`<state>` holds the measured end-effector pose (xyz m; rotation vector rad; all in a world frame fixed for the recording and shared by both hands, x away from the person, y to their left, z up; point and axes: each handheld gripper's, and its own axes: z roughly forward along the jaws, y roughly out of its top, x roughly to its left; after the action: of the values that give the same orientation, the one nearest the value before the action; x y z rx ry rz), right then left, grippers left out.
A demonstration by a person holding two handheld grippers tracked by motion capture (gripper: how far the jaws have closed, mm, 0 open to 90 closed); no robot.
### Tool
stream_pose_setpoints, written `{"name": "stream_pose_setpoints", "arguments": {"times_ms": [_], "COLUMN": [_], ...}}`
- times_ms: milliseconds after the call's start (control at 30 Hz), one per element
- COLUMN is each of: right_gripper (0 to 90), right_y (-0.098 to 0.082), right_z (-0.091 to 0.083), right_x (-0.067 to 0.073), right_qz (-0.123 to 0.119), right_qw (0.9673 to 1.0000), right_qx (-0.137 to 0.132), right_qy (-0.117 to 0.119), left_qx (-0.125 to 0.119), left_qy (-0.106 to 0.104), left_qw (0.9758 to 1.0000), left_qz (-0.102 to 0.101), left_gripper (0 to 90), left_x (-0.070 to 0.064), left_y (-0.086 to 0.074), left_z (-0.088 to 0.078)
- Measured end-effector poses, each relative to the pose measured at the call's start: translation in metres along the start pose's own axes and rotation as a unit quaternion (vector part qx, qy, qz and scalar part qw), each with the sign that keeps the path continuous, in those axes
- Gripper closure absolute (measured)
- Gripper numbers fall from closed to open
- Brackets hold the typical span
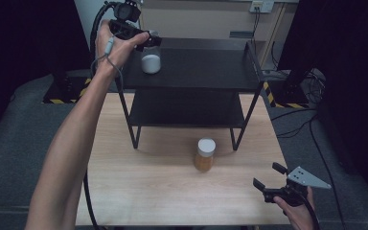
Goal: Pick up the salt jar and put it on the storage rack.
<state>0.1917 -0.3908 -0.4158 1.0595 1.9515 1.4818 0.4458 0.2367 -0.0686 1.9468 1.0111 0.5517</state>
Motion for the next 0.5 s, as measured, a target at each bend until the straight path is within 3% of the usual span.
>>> {"name": "stream_pose_setpoints", "arguments": {"times_ms": [133, 200, 233, 333, 400, 500], "right_gripper": [0.9, 0.9, 0.9, 0.9, 0.9, 0.9], "right_y": [0.0, 0.0, 0.0, 0.0, 0.001, 0.0], "right_z": [0.0, 0.0, 0.0, 0.0, 0.001, 0.0], "right_x": [0.0, 0.001, 0.001, 0.001, 0.001, 0.001], "right_qz": [0.001, 0.001, 0.001, 0.001, 0.0, 0.0], "right_qw": [1.0, 1.0, 1.0, 1.0, 1.0, 1.0], "right_qx": [0.001, 0.0, 0.001, 0.001, 0.002, 0.001], "right_qy": [-0.001, -0.002, -0.002, -0.002, -0.002, -0.002], "left_qx": [-0.011, -0.019, -0.025, -0.044, -0.067, -0.076], "left_qy": [-0.007, -0.004, 0.006, 0.0, 0.01, -0.008], "left_qw": [0.9999, 0.9998, 0.9997, 0.9987, 0.9975, 0.9967], "left_qz": [-0.01, -0.004, -0.005, -0.024, -0.02, -0.03], "left_gripper": [32.6, 31.8, 27.4, 10.1, 7.1, 5.0], "left_x": [0.005, 0.004, 0.001, 0.004, 0.001, 0.007], "left_y": [-0.006, -0.011, -0.013, -0.018, -0.023, -0.023], "left_z": [0.001, 0.001, 0.001, -0.001, -0.004, -0.009]}}
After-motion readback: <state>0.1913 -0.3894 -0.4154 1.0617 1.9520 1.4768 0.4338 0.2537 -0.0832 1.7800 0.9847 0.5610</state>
